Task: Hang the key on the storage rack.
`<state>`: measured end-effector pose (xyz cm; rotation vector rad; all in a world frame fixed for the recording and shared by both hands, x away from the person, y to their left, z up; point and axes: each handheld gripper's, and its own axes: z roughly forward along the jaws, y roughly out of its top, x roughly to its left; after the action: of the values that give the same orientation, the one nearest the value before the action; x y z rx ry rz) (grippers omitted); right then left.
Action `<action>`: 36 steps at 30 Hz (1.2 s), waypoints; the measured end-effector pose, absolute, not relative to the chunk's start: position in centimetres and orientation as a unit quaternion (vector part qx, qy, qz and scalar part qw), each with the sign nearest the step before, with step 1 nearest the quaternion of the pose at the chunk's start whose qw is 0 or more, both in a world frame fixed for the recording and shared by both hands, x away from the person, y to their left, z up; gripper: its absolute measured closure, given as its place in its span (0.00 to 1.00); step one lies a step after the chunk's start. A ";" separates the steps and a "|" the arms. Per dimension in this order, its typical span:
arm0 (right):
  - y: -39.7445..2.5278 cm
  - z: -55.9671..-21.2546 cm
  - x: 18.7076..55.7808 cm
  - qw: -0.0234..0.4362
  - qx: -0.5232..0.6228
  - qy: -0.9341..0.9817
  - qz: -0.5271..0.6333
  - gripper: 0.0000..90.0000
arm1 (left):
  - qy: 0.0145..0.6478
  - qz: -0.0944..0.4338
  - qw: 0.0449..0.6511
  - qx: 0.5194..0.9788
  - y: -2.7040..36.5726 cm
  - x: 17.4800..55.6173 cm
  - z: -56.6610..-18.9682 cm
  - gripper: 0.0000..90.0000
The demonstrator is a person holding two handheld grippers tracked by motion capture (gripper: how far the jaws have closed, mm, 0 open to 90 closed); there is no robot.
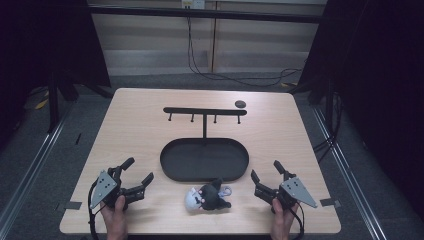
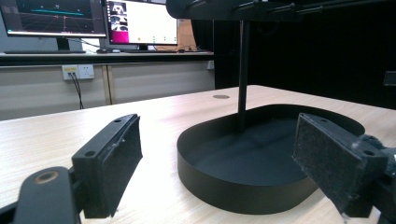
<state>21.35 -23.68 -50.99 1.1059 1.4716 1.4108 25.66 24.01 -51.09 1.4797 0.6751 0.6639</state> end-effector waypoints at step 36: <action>-22.4 -48.8 22.0 0.280 0.438 0.691 0.502 0.28 | 0.298 0.290 0.640 0.646 24.0 25.7 -51.1 0.17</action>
<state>22.04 -22.42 -48.76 1.1754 1.8530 1.3452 25.67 23.98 -51.08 1.4739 0.6803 0.6626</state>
